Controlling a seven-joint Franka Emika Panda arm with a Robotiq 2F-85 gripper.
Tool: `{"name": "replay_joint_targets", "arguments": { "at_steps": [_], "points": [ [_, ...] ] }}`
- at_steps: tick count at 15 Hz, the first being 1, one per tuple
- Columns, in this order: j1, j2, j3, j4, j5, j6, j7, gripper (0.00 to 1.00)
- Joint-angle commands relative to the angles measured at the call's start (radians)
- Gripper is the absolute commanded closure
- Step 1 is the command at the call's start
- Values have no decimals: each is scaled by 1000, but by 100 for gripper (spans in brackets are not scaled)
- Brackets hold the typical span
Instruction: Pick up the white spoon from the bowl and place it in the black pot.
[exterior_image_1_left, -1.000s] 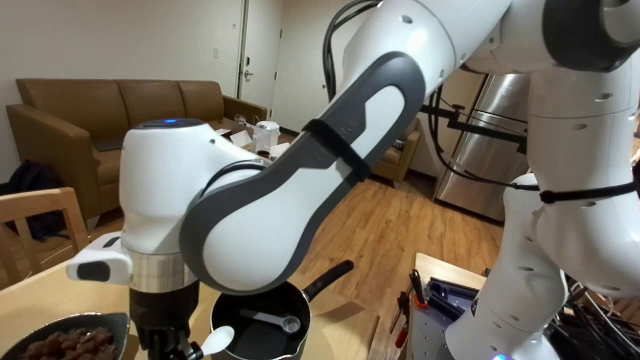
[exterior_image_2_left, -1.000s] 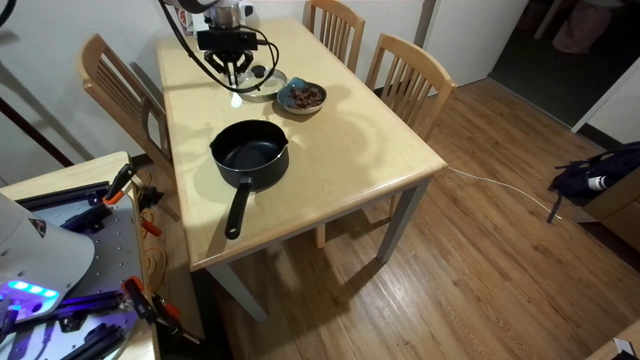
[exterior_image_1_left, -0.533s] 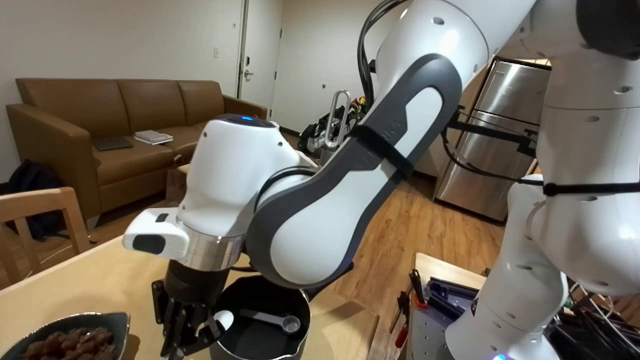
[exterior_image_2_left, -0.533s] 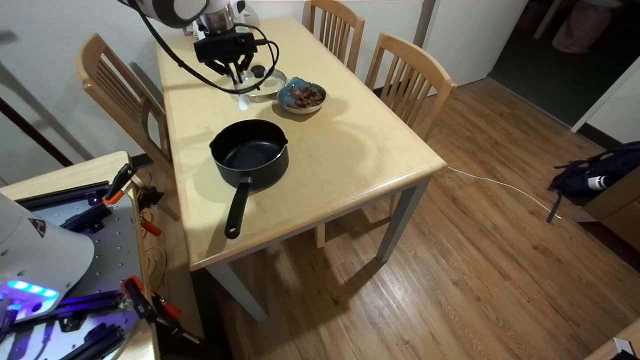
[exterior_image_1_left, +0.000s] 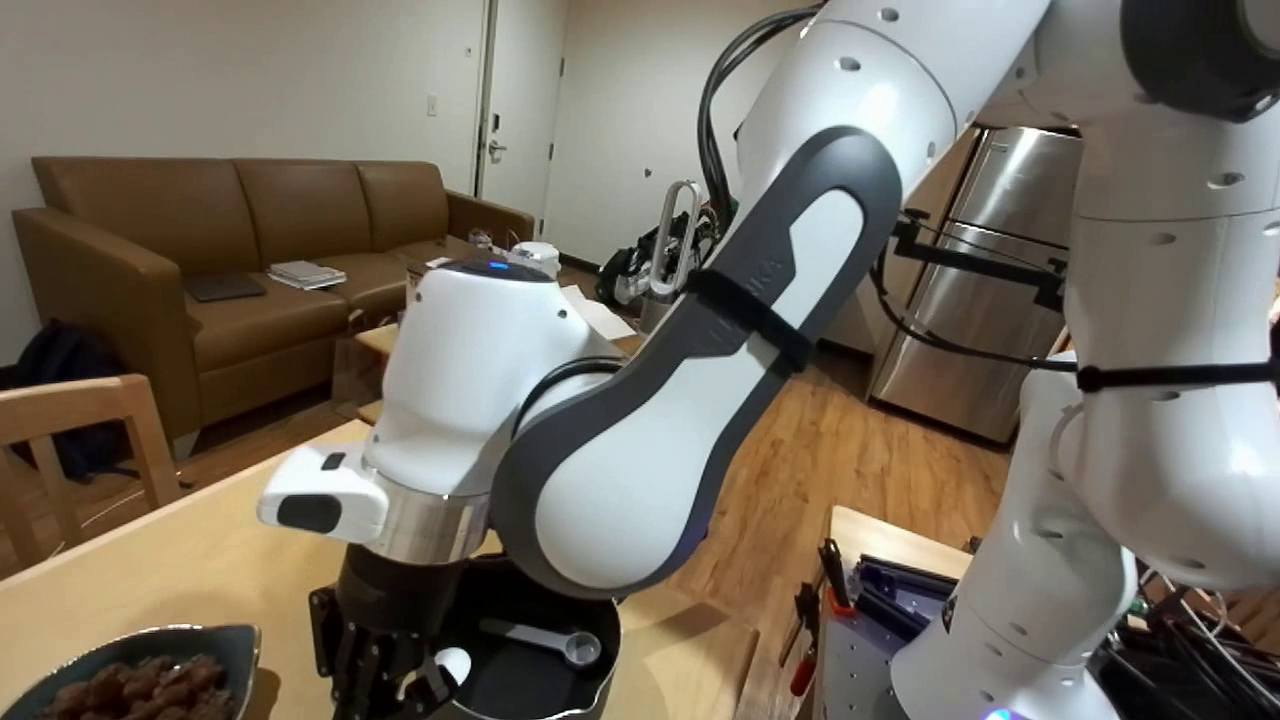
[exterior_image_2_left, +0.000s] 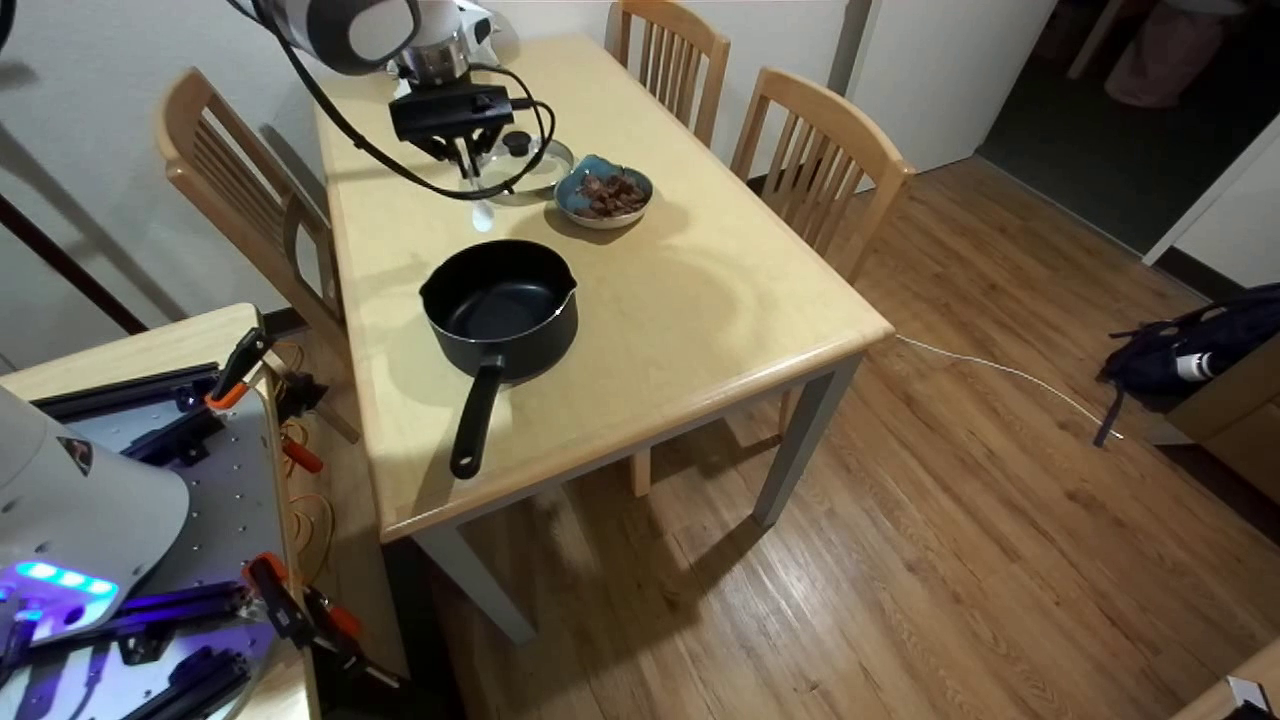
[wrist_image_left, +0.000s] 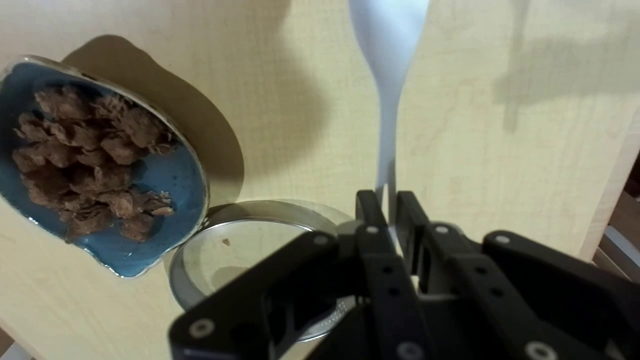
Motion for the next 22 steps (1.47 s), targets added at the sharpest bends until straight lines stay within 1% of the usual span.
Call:
{"name": "replay_joint_targets", "arguments": {
  "at_steps": [1,3,4,5,7,8,10,11,12,13,14,15,17,18,19,20,21,22],
  "points": [
    [-145,18,127,-100,132,129,-137,95],
    [-228,15,198,-165,185,190,-154,95],
    [-272,16,235,-197,195,223,-150,95],
    [-320,18,275,-223,192,251,-141,95],
    [-411,23,349,-266,149,303,-119,95],
    [-447,24,385,-280,191,332,-172,95],
    [-553,45,478,-307,164,393,-193,95],
    [-592,49,511,-320,152,419,-195,95],
    [-640,64,553,-329,142,445,-199,62],
    [-679,70,585,-338,129,458,-203,60],
    [-711,77,609,-344,117,469,-205,55],
    [-744,81,639,-352,109,475,-205,49],
    [-785,81,670,-355,92,465,-204,37],
    [-779,50,668,-353,112,443,-171,29],
    [-722,-52,620,-359,170,403,-97,23],
    [-680,-103,569,-359,101,383,41,18],
    [-651,-149,563,-353,209,351,4,10],
    [-608,-198,526,-347,218,310,55,5]
  ]
}}
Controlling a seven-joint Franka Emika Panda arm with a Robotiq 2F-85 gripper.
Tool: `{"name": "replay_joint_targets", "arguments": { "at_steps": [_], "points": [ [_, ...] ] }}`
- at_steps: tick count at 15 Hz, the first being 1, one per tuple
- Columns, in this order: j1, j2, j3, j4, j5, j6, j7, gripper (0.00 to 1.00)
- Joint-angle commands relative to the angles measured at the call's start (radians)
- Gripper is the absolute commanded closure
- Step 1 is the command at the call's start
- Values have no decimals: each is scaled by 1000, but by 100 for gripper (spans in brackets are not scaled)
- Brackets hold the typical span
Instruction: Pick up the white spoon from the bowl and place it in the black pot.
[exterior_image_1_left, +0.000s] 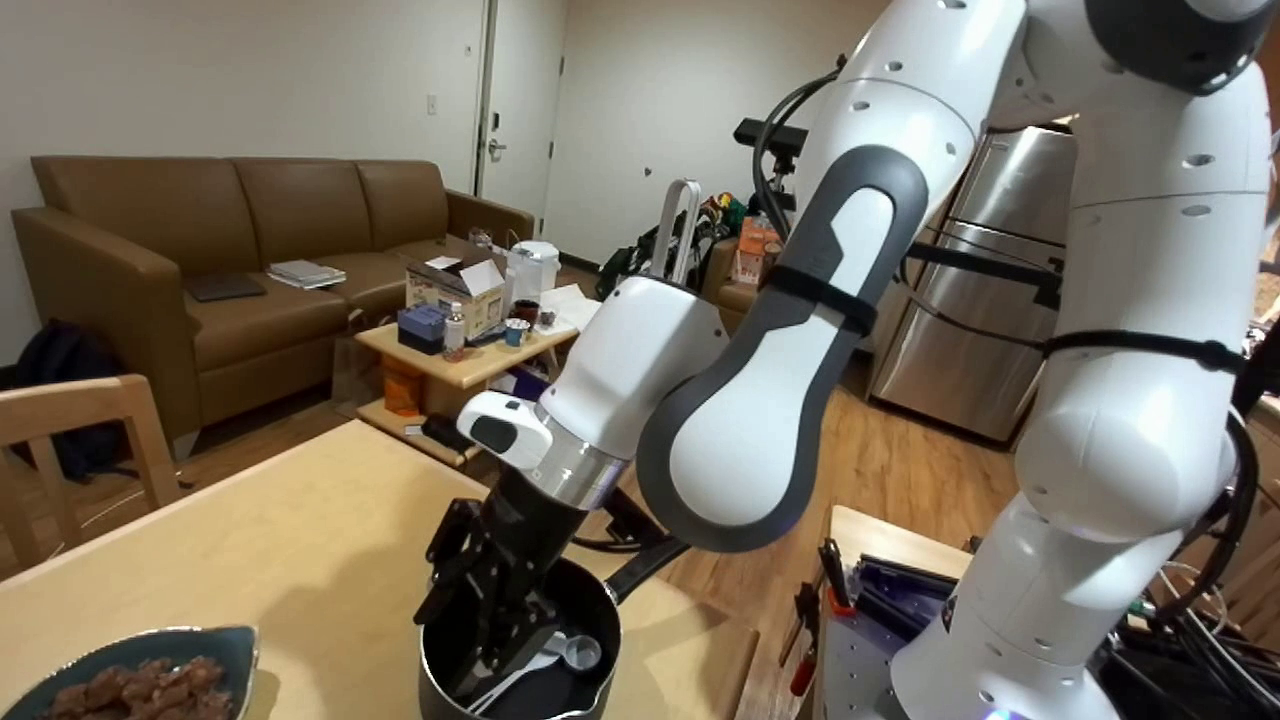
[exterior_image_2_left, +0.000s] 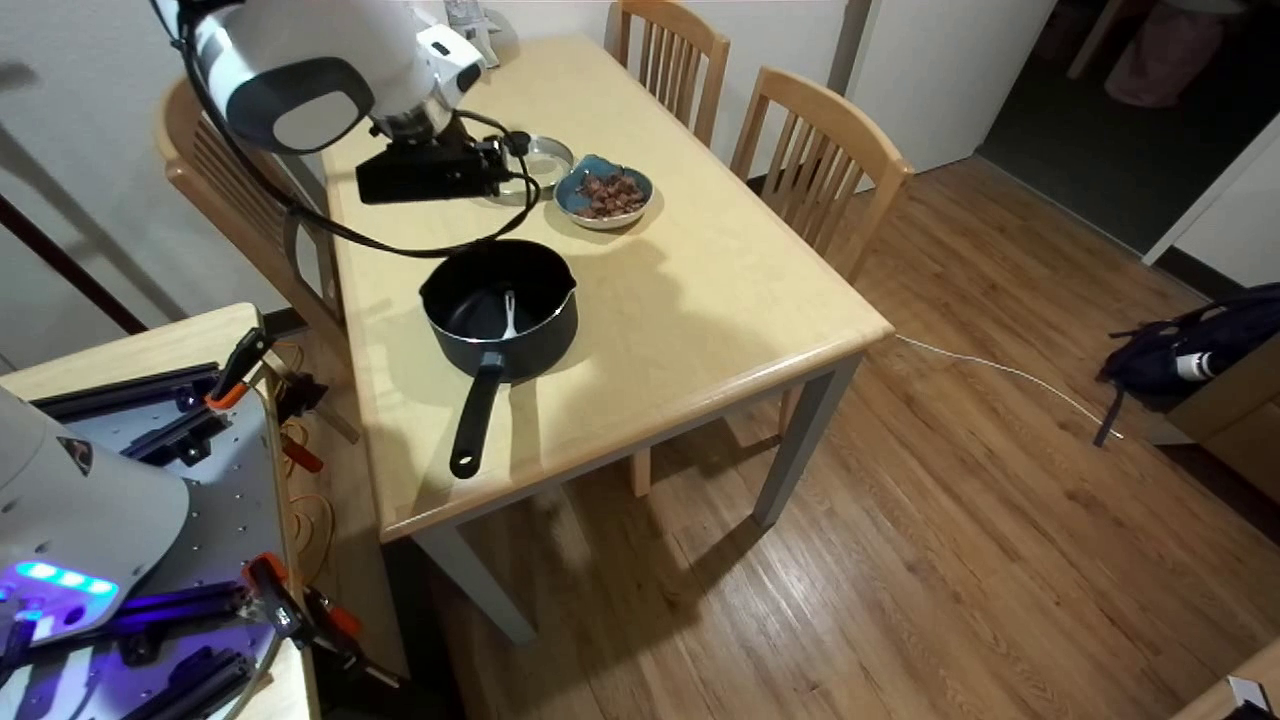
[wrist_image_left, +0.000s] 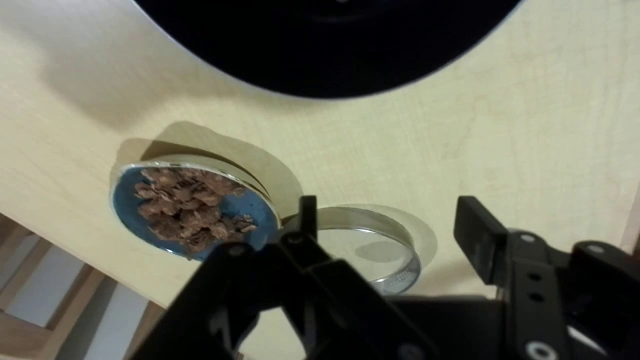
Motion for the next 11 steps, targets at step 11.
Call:
{"name": "replay_joint_targets", "arguments": {
  "at_steps": [11],
  "points": [
    [648,-304,-651,9,-253,-512,635,0]
  ]
}}
